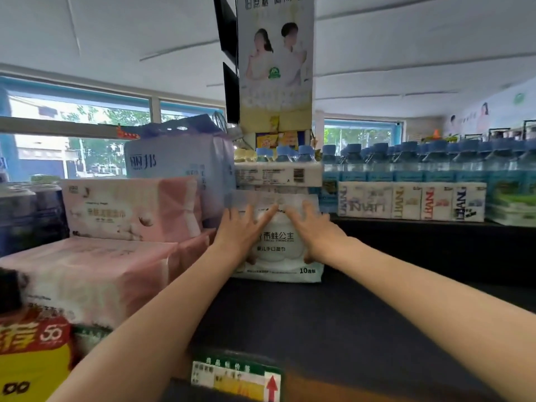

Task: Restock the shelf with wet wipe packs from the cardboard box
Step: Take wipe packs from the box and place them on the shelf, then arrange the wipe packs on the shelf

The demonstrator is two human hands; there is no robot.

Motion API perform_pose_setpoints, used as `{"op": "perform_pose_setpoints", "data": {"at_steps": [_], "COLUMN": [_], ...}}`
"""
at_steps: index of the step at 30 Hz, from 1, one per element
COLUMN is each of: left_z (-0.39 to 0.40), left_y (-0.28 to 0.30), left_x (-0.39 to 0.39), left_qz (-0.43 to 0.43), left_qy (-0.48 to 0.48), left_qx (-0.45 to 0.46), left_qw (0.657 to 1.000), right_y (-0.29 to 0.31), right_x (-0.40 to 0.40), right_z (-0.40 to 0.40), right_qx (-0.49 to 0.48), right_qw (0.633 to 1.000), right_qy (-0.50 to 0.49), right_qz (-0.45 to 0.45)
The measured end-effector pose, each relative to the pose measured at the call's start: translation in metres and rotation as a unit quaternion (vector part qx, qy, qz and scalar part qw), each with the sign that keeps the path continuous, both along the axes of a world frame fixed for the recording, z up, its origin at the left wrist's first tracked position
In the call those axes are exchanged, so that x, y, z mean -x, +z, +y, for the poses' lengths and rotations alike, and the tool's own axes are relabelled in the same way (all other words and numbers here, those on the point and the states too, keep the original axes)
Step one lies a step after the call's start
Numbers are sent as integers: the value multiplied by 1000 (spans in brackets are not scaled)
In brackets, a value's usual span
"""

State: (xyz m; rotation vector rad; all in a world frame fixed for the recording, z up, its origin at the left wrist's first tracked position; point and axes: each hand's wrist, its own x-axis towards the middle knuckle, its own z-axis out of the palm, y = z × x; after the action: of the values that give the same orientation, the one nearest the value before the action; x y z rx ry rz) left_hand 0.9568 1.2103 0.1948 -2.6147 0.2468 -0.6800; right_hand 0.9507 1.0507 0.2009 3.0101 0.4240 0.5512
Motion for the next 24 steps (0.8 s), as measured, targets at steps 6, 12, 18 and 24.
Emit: {"op": "perform_pose_setpoints", "data": {"at_steps": [6,12,18,24], "left_z": [-3,-28,-127,-258], "left_y": [8,39,43,-19], "left_x": [-12,17,103,285], "left_qz": [28,49,8,85], "left_qy": [23,-36,-329,-614], "left_qx": [12,124,134,87], "left_qw": [999,990,935,780], "right_y": [3,34,51,-23], "right_x": [-11,28,145,373], "right_z": [-9,-46,-117,-204], "right_qx": [-9,56,-65,-213], "right_qw": [999,997,987,886], "right_qy": [40,51,-52,-349], "right_qz": [17,-14,-136,-217]}}
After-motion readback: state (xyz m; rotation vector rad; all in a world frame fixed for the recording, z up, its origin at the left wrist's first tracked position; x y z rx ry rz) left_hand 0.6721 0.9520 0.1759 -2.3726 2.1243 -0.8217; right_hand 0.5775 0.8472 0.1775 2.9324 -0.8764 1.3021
